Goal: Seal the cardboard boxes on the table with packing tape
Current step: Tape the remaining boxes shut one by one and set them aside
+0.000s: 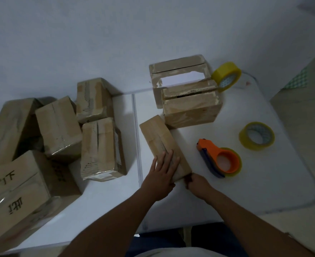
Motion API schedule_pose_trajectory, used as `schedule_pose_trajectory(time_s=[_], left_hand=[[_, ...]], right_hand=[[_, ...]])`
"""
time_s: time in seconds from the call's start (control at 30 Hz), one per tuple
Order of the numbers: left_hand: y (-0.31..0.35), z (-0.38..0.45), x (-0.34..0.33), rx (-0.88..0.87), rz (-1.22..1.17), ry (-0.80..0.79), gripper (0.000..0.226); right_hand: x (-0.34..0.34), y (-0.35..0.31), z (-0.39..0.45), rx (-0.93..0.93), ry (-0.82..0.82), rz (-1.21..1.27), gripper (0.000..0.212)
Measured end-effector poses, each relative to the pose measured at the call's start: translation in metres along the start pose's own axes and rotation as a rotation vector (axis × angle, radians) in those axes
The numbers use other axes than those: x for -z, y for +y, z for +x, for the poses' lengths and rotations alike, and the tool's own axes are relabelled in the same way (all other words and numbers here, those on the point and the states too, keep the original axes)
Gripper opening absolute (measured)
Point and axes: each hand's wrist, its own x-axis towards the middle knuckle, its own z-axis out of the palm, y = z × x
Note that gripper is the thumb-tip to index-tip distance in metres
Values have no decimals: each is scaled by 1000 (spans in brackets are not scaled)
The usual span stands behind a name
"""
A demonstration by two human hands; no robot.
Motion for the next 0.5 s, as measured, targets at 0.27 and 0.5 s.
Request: schedule_pose_trajectory(time_s=[0.27,0.5], left_hand=[[-20,-18,11,-82,-18,50,105],[-6,-26,28,-12,-108,-21,79]], right_hand=[[52,17,-2,85,718,-86,21],[72,39,9,-20,457,-120,34]])
